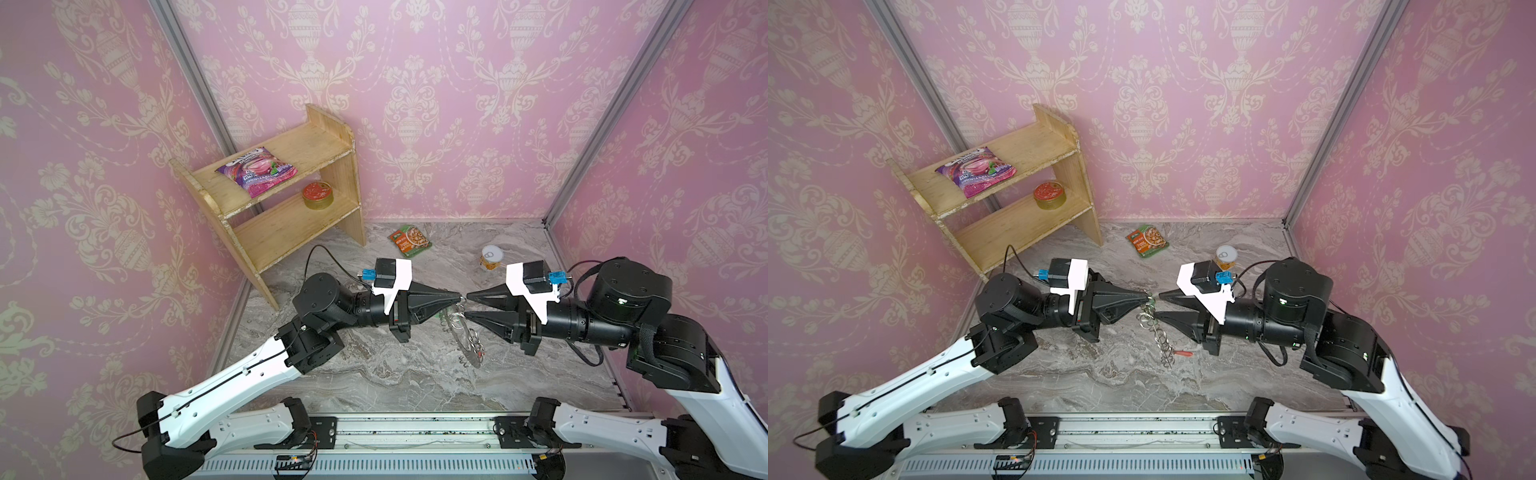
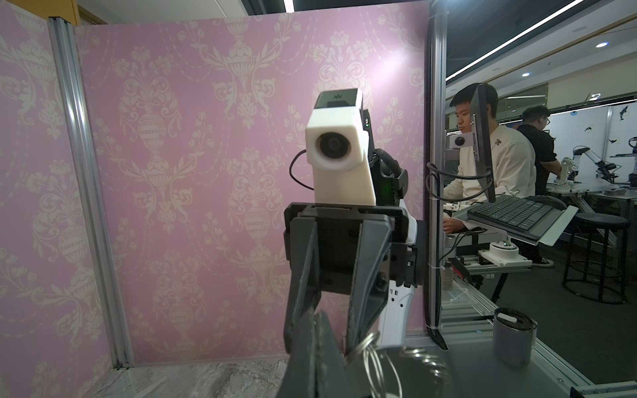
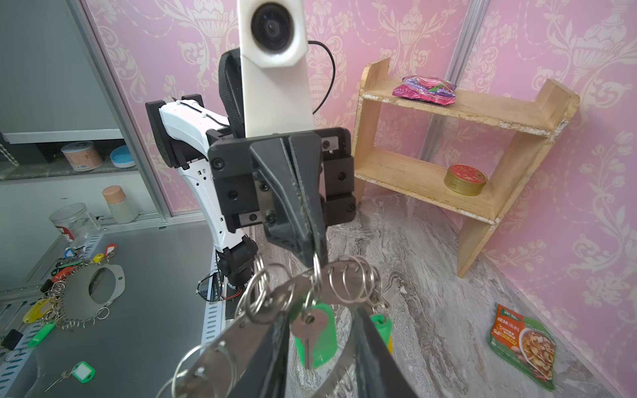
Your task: Put the keys on the keyring
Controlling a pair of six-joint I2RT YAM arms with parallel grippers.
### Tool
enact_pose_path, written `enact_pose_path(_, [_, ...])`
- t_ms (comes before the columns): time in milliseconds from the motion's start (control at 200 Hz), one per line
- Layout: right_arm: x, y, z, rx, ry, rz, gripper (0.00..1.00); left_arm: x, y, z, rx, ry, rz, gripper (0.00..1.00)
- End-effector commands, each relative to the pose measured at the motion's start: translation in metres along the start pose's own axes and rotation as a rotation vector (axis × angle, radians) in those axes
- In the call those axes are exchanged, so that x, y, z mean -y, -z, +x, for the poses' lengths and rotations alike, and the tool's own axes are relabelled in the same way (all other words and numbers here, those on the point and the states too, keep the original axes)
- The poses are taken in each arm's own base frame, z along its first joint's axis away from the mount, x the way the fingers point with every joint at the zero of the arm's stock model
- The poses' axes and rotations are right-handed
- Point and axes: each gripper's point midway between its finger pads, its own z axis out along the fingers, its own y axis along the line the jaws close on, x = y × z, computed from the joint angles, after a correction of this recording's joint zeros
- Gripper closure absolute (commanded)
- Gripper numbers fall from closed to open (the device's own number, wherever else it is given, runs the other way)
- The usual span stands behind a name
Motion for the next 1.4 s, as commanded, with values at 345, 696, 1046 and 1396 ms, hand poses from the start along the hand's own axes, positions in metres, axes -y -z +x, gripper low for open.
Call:
enact_pose_path(345, [0.013, 0.006, -0.006, 0.012, 0.053, 0.084, 0.68, 0.010, 0.005, -0.023, 0.057, -0.021, 0.032, 1.00])
enact_pose_path(696, [-0.003, -0.010, -0.008, 0.028, 0.004, -0.036, 0.68, 0.010, 0.006, -0.023, 0.059, -0.028, 0.027, 1.00])
enact_pose_path(1046, [-0.002, -0.006, -0.015, 0.064, 0.004, -0.025, 0.75, 0.010, 0.007, -0.024, 0.060, -0.032, 0.027, 1.00])
enact_pose_path(1396, [-0.004, -0.006, -0.018, 0.071, 0.006, -0.039, 0.88, 0.011, 0.006, -0.025, 0.061, -0.032, 0.028, 1.00])
